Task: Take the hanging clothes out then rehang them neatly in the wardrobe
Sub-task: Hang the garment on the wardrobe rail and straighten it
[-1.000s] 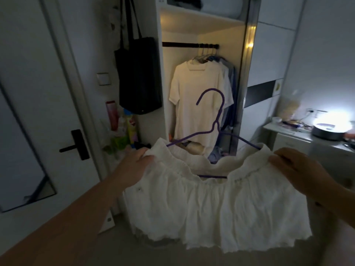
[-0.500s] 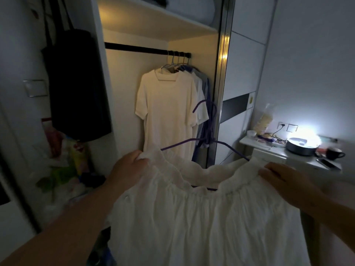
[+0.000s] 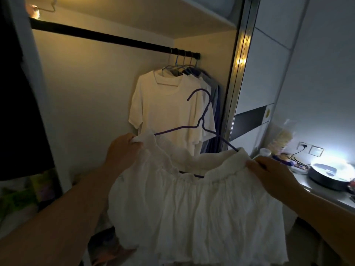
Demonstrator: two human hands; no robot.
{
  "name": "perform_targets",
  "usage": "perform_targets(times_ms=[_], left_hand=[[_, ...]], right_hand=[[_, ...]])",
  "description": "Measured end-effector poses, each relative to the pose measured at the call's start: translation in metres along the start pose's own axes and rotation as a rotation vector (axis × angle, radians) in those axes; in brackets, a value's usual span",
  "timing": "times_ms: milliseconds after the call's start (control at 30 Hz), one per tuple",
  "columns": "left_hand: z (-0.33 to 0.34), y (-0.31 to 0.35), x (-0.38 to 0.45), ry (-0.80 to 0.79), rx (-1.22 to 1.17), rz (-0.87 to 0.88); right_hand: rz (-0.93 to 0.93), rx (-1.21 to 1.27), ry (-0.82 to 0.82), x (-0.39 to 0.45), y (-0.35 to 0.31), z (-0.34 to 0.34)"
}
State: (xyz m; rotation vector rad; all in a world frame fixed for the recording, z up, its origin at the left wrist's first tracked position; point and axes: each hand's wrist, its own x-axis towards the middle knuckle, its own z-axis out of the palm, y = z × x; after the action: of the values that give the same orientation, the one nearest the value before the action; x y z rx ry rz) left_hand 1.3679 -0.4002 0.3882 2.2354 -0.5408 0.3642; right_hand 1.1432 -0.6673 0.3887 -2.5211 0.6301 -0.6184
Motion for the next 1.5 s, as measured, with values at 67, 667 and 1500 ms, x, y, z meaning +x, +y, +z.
perform_targets(times_ms=[67, 667, 1500], left_hand=[[0.013, -0.004, 0.038, 0.054, -0.007, 0.024], [0.074, -0.026, 0.238, 0.224, -0.008, -0.185], [0.032, -0.049, 0.479, 0.42, 0.072, -0.114]], right_hand=[[-0.005, -0.001, 0.032, 0.036, 0.0, 0.009], [-0.231, 0.071, 0.04, 0.313, -0.007, 0.069], [-0.331, 0.063, 0.233, 0.536, -0.115, 0.09]])
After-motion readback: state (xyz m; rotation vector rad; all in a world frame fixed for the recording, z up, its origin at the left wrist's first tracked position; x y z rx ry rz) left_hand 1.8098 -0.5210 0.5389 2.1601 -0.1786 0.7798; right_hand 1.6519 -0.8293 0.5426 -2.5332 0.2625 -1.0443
